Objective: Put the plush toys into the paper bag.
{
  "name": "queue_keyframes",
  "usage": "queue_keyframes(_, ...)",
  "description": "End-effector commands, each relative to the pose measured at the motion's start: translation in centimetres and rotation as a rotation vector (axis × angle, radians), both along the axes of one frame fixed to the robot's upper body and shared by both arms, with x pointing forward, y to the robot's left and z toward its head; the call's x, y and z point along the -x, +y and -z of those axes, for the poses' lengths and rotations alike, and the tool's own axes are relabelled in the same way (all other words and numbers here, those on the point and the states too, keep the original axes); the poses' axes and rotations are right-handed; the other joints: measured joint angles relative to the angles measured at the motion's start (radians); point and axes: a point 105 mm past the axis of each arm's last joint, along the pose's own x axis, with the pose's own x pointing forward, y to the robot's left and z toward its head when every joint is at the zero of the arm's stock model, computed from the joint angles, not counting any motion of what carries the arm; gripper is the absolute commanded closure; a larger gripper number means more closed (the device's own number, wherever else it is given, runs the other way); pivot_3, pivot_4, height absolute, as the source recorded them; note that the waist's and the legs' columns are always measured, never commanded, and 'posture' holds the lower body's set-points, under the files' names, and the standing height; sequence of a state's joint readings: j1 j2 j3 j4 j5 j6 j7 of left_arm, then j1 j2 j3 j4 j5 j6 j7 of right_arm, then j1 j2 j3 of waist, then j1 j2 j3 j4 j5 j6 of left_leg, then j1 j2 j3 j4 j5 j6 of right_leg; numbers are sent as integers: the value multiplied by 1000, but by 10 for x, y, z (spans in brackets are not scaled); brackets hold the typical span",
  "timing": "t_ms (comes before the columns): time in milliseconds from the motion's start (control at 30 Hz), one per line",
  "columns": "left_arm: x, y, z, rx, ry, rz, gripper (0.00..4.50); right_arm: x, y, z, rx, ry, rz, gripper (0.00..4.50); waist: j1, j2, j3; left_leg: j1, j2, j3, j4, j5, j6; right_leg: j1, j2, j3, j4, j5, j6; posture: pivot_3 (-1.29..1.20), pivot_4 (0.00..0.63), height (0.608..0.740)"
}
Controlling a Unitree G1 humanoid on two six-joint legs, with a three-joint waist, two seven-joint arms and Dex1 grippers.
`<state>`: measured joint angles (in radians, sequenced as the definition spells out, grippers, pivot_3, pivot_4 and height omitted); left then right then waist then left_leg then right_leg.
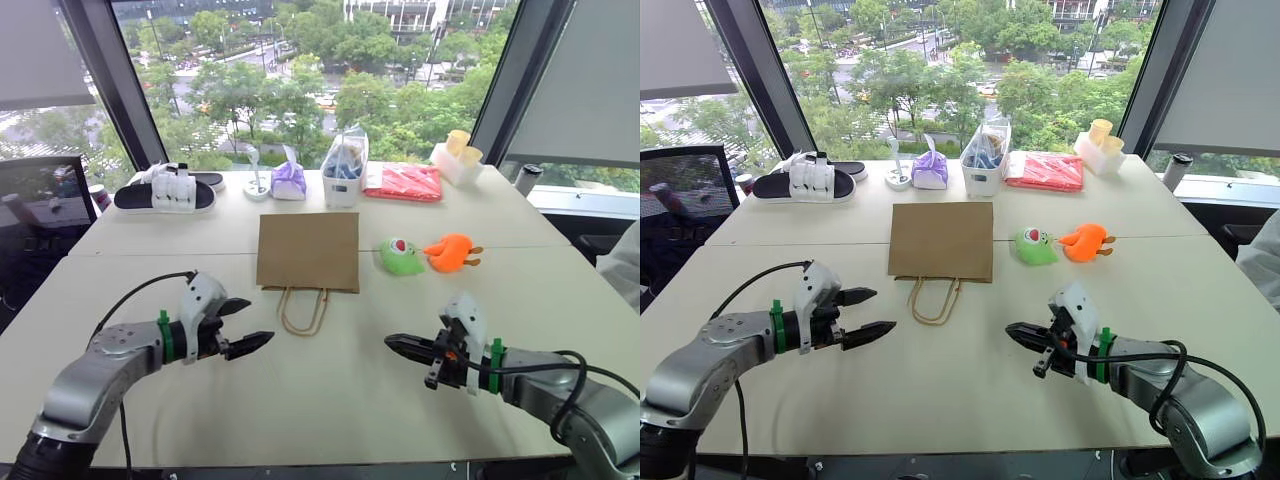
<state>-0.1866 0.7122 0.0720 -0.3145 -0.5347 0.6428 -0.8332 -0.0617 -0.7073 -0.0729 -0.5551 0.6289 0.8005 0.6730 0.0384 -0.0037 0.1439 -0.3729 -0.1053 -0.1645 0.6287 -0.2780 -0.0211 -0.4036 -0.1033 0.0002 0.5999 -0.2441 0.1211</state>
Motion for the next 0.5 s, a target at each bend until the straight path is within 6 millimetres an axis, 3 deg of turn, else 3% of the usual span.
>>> queue_keyframes(33, 2, 0, -14, 8, -46, 16, 34, -1, 4, -7, -2, -40, -19, 4500, 0, 0, 0, 0, 0, 0, 0, 0, 0, 0, 0, 0, 0, 0, 0, 0, 150, 740)
queue_keyframes(500, -7, 5, -19, -25, -85, 3, 34, 2, 7, -5, -2, -39, -14, 4500, 0, 0, 0, 0, 0, 0, 0, 0, 0, 0, 0, 0, 0, 0, 0, 0, 150, 740)
